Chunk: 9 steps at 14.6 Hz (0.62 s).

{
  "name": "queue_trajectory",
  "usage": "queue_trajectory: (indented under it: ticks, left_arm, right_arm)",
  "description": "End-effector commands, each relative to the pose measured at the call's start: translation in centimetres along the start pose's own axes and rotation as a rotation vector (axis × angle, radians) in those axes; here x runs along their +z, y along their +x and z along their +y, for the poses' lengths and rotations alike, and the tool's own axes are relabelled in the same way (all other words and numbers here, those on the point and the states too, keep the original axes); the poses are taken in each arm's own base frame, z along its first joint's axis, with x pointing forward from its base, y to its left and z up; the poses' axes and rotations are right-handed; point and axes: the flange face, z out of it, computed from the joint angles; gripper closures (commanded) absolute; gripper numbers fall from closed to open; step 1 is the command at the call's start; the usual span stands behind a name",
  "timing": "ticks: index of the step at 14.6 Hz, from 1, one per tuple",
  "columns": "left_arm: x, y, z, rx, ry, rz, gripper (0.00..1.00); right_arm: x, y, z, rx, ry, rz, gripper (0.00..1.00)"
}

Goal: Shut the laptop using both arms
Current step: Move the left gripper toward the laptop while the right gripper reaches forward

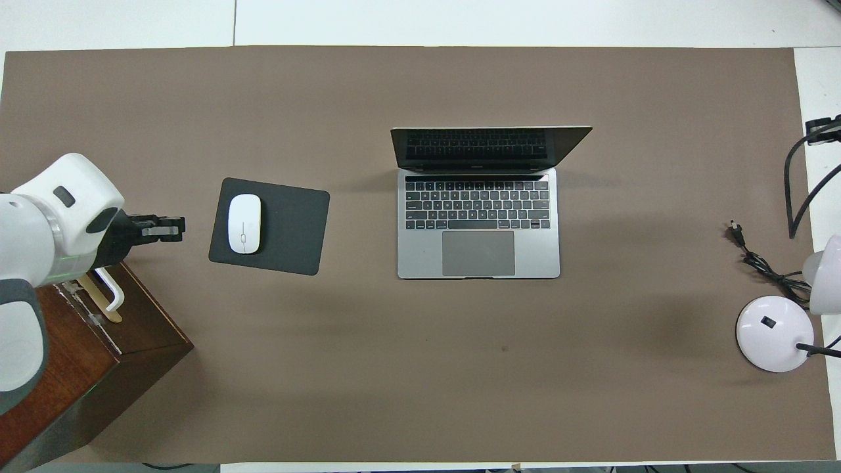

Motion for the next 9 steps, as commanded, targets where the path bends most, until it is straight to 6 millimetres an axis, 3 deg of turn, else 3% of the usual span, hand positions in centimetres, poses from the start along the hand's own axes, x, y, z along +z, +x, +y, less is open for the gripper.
queue_trajectory:
  ticks: [1, 6, 9]
  left_arm:
    - [1.5, -2.9, 1.8, 0.003, -0.030, 0.066, 1.00]
    - [3.4, -4.6, 6.7, 0.013, -0.070, 0.148, 1.00]
    - [5.9, -6.5, 10.0, 0.027, -0.103, 0.211, 1.00]
  right_arm:
    - [1.3, 3.3, 0.3, 0.052, 0.004, -0.023, 1.00]
    - [4.7, 7.6, 0.4, 0.081, 0.024, -0.022, 1.00]
    - [6.7, 9.1, 0.7, 0.085, 0.029, -0.032, 1.00]
